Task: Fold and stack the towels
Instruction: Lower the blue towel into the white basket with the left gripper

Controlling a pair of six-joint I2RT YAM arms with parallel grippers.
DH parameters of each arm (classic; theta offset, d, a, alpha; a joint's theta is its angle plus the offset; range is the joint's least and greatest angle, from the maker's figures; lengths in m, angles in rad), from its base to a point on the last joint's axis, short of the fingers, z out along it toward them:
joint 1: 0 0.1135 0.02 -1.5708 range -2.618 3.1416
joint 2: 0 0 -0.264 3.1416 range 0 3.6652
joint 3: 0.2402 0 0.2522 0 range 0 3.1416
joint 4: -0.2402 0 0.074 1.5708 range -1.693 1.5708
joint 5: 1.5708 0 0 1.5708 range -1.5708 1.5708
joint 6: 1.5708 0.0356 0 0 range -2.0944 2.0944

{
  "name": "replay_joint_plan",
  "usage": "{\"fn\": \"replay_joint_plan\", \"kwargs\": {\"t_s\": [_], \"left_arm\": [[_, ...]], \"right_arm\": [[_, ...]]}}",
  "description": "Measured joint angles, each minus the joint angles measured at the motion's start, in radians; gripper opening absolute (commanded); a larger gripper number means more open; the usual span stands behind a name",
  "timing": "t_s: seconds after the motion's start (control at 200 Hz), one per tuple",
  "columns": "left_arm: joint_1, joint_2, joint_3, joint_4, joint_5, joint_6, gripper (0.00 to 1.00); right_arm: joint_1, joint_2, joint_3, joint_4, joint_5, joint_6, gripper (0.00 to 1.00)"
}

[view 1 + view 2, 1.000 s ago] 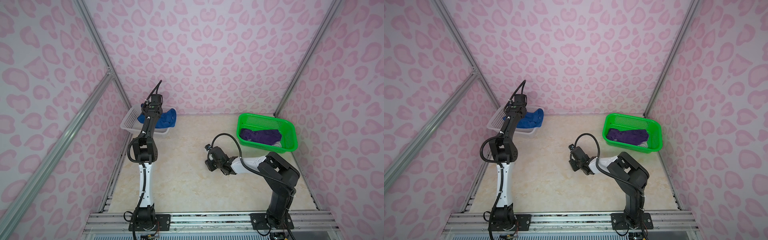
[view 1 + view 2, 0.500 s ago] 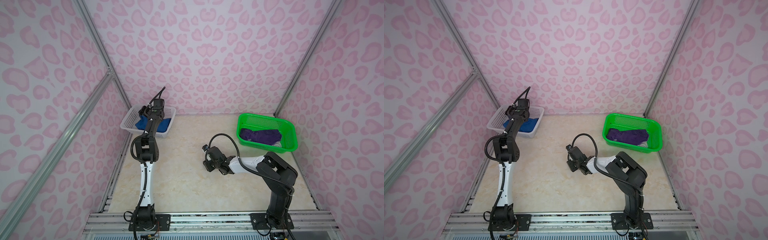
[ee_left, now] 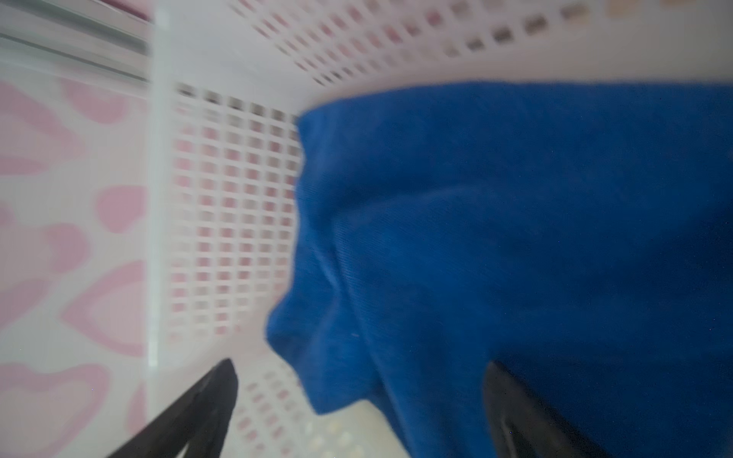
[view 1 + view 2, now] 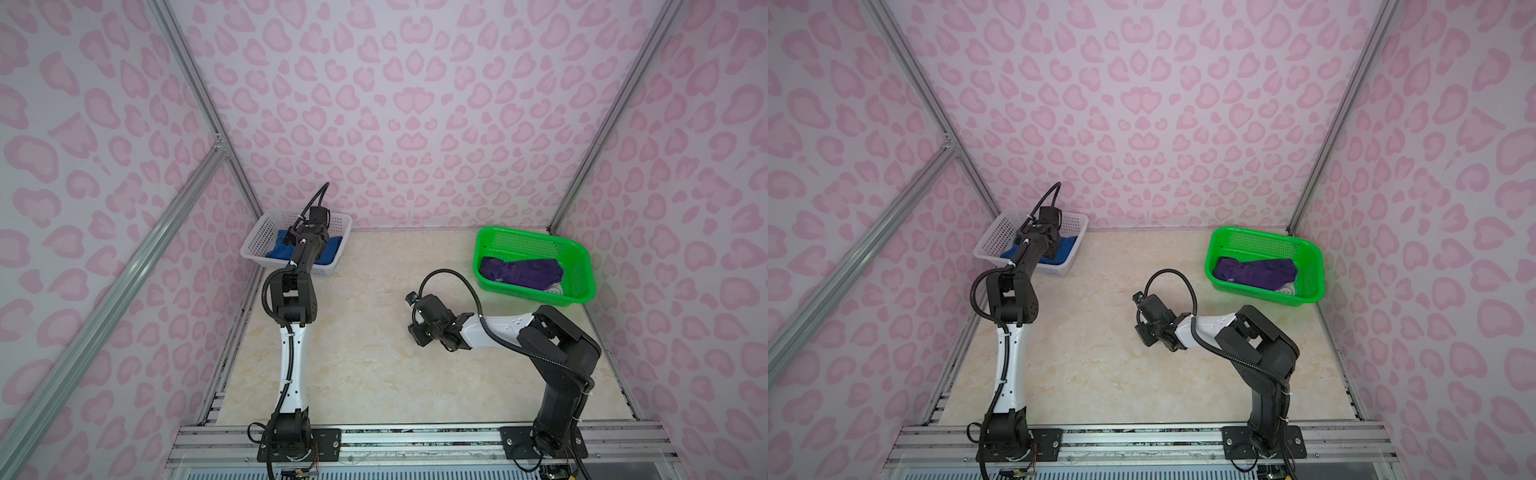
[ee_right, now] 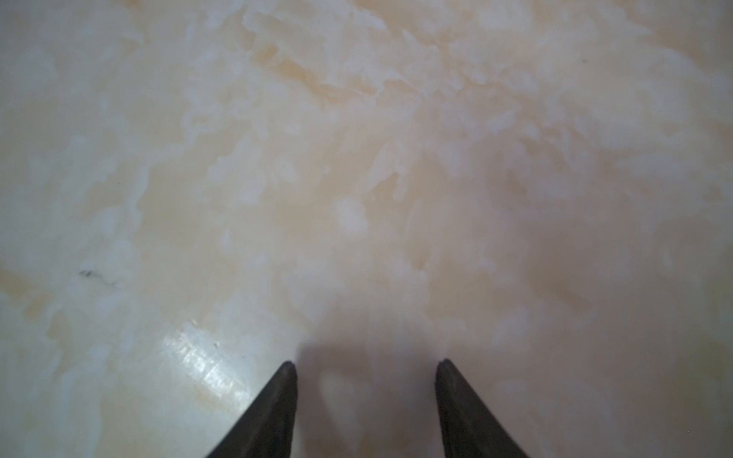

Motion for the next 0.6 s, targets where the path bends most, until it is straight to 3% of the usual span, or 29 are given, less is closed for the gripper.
{"fn": "replay_joint_plan", "kwargs": {"t_s": [0.235, 0.6], "left_arm": [[-0.049, -0.068, -0.025, -0.168, 0.213, -0.15, 0.98], [-0.182, -0.092, -0.024, -0.258, 0.307, -0.261, 0.98]], "right_arm": [[0.0, -0.098, -0.038, -0.003, 0.0, -0.005, 0.57], [0.0, -0.226, -0.121, 0.013, 0.02, -0.023, 0.58]]}}
